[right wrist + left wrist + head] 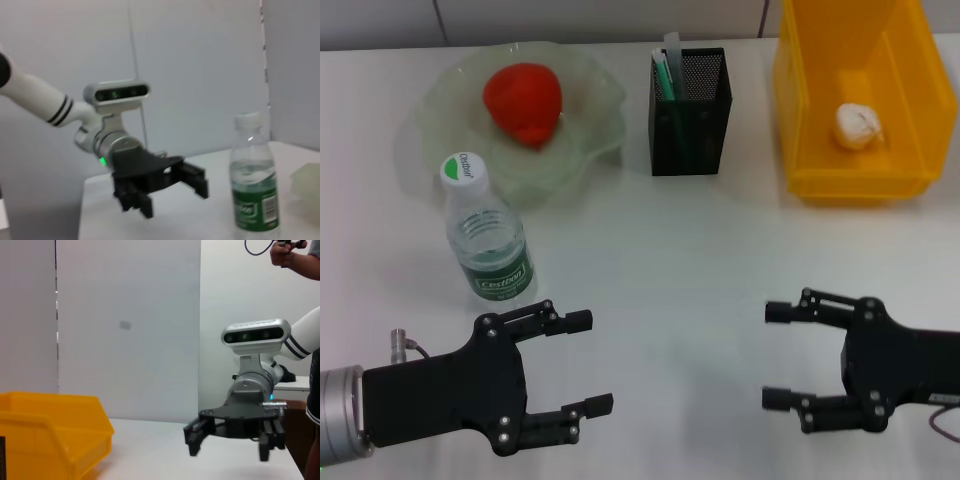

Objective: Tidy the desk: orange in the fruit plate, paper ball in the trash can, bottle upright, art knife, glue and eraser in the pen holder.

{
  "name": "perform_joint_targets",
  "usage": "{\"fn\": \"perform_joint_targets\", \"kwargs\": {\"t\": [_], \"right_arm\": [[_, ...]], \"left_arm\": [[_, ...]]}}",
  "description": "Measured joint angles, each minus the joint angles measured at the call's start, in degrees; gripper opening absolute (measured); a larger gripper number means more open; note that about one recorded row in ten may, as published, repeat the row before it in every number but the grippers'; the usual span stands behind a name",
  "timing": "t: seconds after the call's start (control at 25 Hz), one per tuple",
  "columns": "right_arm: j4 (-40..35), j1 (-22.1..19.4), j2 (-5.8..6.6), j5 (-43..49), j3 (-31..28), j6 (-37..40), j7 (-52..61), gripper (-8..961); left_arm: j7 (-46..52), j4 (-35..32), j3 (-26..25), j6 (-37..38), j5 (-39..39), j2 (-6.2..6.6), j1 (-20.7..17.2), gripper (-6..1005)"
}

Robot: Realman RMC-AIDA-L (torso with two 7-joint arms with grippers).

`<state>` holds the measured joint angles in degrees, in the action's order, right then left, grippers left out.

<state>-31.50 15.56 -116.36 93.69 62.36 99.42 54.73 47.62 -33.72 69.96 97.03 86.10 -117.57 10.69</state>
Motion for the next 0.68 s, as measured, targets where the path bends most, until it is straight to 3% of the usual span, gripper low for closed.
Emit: {"fn": "perform_joint_targets", "kwargs": {"t": [0.68], "right_arm": [[0.37,-0.26,-0.87,0.08,-3.01,-0.03,-1.44,842]], "left_arm": [[-0.24,0.15,0.0,-0.03,0.03,-0.39,-0.42,770]]}}
